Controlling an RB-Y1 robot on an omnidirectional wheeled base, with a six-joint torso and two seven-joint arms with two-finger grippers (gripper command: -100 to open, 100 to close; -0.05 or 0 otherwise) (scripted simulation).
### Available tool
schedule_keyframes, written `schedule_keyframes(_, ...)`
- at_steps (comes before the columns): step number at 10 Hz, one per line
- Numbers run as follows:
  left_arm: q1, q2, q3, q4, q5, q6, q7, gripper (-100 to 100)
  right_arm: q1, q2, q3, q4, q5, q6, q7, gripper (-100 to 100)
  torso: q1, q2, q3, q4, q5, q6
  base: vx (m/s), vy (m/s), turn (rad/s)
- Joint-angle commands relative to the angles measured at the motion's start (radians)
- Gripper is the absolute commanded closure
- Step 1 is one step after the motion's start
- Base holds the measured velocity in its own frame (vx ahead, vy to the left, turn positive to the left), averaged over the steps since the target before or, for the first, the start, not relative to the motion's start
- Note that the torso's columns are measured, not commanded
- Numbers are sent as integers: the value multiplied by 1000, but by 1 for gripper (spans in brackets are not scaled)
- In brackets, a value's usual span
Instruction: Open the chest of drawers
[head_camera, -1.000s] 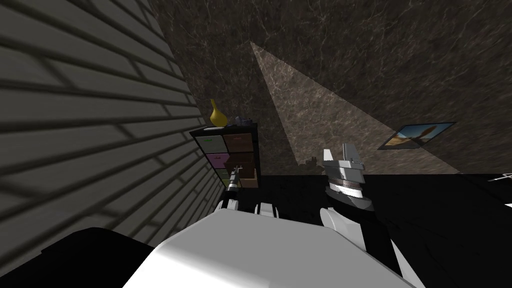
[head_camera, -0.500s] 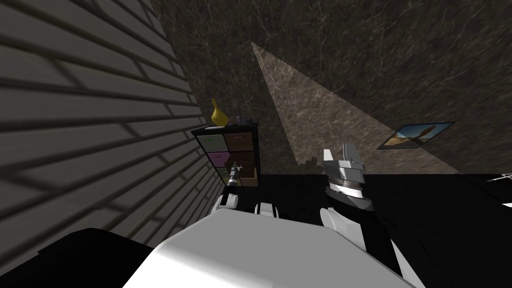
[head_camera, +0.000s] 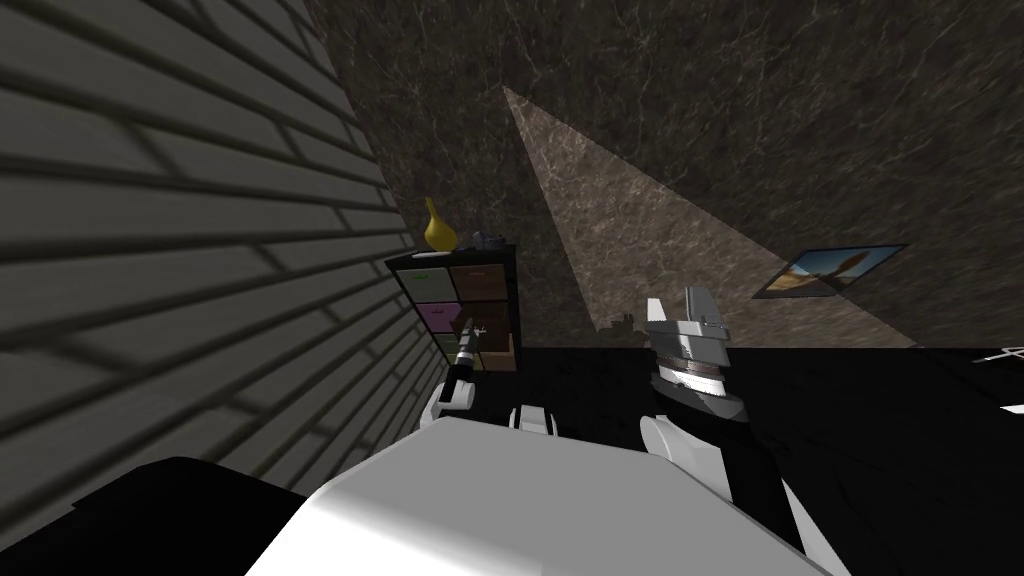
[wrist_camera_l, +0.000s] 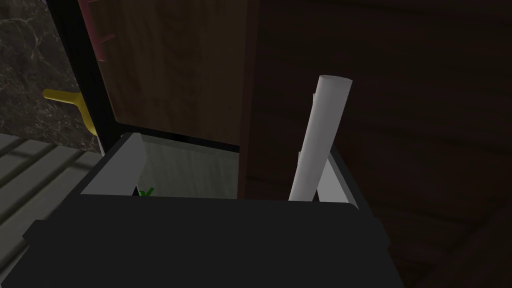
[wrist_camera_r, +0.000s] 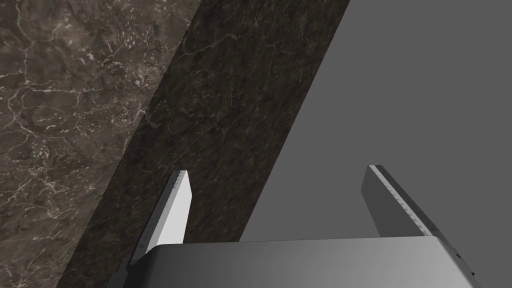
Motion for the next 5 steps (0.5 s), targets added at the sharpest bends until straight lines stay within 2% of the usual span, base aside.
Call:
schedule_keyframes(1, 1, 0, 0, 1, 0, 0, 0, 0, 0, 0, 0, 0, 0, 0, 0, 0, 0, 0, 0, 0, 0, 0, 0, 0, 0)
schedule_keyframes(5, 1, 0, 0, 2, 0, 1, 0, 0, 0, 0, 0, 0, 0, 0, 0, 0, 1, -1, 0, -1, 1, 0, 0, 0, 0)
